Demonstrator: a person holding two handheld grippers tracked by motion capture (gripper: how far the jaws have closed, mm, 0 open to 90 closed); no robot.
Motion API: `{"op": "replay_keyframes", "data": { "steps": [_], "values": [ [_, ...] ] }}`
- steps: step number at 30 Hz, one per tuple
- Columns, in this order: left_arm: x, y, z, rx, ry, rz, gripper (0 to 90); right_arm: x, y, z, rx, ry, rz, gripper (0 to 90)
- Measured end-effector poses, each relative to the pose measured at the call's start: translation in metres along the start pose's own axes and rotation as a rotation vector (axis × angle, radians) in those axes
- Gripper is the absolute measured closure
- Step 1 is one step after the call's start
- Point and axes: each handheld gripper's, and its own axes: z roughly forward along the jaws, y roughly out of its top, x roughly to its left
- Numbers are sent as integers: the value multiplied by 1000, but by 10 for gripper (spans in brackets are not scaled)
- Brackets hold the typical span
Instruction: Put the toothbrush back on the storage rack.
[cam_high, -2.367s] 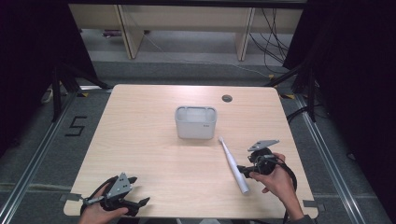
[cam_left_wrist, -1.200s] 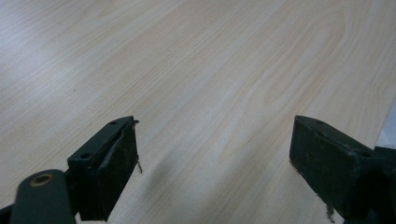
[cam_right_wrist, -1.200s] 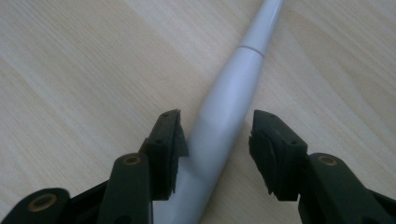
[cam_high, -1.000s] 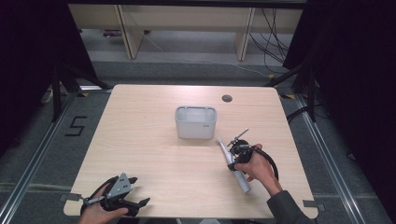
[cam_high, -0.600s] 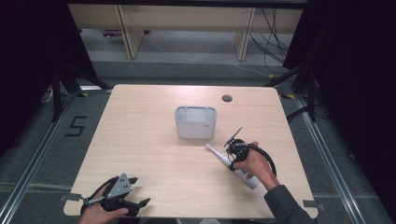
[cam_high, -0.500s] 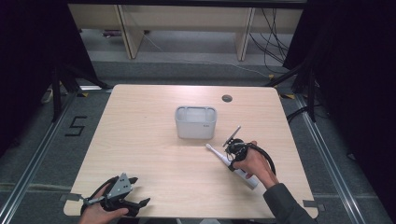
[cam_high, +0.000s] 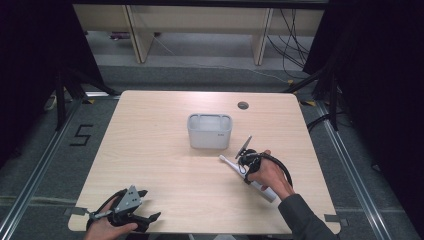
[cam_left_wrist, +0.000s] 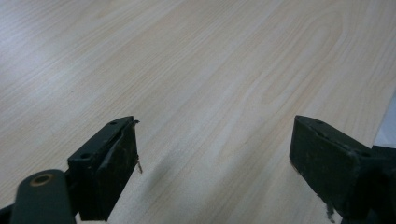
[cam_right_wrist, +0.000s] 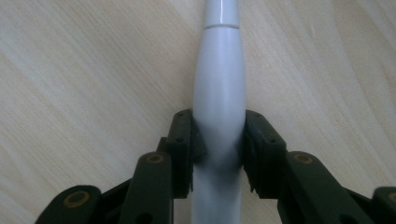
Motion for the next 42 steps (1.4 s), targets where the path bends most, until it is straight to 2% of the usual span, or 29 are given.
{"op": "replay_keyframes", "data": {
  "steps": [1, 2, 4, 5, 7, 8, 11, 12, 13, 15, 17, 18, 21, 22, 25, 28, 30, 31, 32, 33, 34, 35, 36, 37, 38, 39, 40, 41, 42],
  "values": [
    [0, 0, 0, -4, 3, -2, 148, -3, 0, 1, -3, -11, -31, 664],
    [1, 0, 0, -4, 4, 3, 147, -4, 0, 2, -9, -7, -38, 664],
    [1, 0, 0, -5, 3, 3, 147, -2, 0, 1, -12, 2, -24, 665],
    [1, 0, 0, -4, 3, 4, 147, -7, -2, 2, -17, -7, -68, 666],
    [1, 0, 0, -4, 8, 2, 148, -5, -2, 1, -17, -7, -54, 666],
    [0, 0, 0, -7, -2, -1, 148, -3, -3, 1, -24, -9, -26, 667],
    [2, 0, -1, 4, 5, 9, 147, -5, -4, 1, -38, -2, -43, 667],
    [1, 0, -1, 3, -2, -3, 147, -6, -5, 2, -43, 3, -41, 667],
    [0, 0, 0, -9, -4, -17, 147, -9, -6, 2, -56, 3, -73, 667],
    [2, 1, -1, 7, 7, 11, 147, -6, -7, 1, -56, 10, -36, 667],
    [1, 0, -1, 3, 6, -2, 148, -8, -9, 1, -55, 7, -58, 668],
    [1, 0, -1, 3, 6, -2, 147, -5, -9, 0, -66, 9, -34, 668],
    [1, 0, -1, 3, 6, -8, 148, -5, -11, -2, -68, 13, -34, 668],
    [2, 0, -1, 3, 6, 0, 147, -5, -14, -2, -118, 29, -57, 668],
    [2, 0, -1, 3, 2, 3, 147, -5, -17, -5, -139, 51, -42, 668],
    [2, 1, -1, 4, 7, 6, 147, -5, -21, -9, -178, 37, -43, 668],
    [1, 0, -1, 3, 5, 1, 147, -5, -25, -14, -217, 50, -29, 668],
    [1, 0, -1, 3, 6, -2, 148, -4, -28, -18, -242, 63, 0, 668],
    [1, 0, -1, 3, 6, -3, 148, -4, -29, -21, -263, 56, -11, 669],
    [1, 0, -1, 3, 5, -1, 147, -3, -32, -25, -294, 60, -9, 669],
    [0, 0, 0, -9, -4, -17, 147, -5, -37, -33, -364, 81, -19, 669],
    [0, 0, 0, -9, -4, -17, 147, -5, -37, -33, -364, 81, -19, 669],
    [1, 0, 0, -4, 5, 2, 147, -3, -39, -38, -369, 83, 14, 669],
    [1, 0, 0, -5, 4, 2, 147, -4, -41, -42, -417, 90, -2, 669],
    [0, 0, 0, -4, 4, 0, 147, -3, -44, -46, -433, 91, 28, 669],
    [0, 0, 0, -5, 4, -1, 147, -5, -44, -48, -481, 99, -14, 669],
    [2, 0, -1, 4, 10, 8, 147, -5, -47, -53, -548, 104, 0, 669],
    [2, 0, -1, 4, 10, 8, 147, -8, -49, -56, -569, 106, -44, 669],
    [2, 0, -1, 4, 9, 8, 147, -6, -50, -60, -594, 126, -1, 669]
  ]
}}
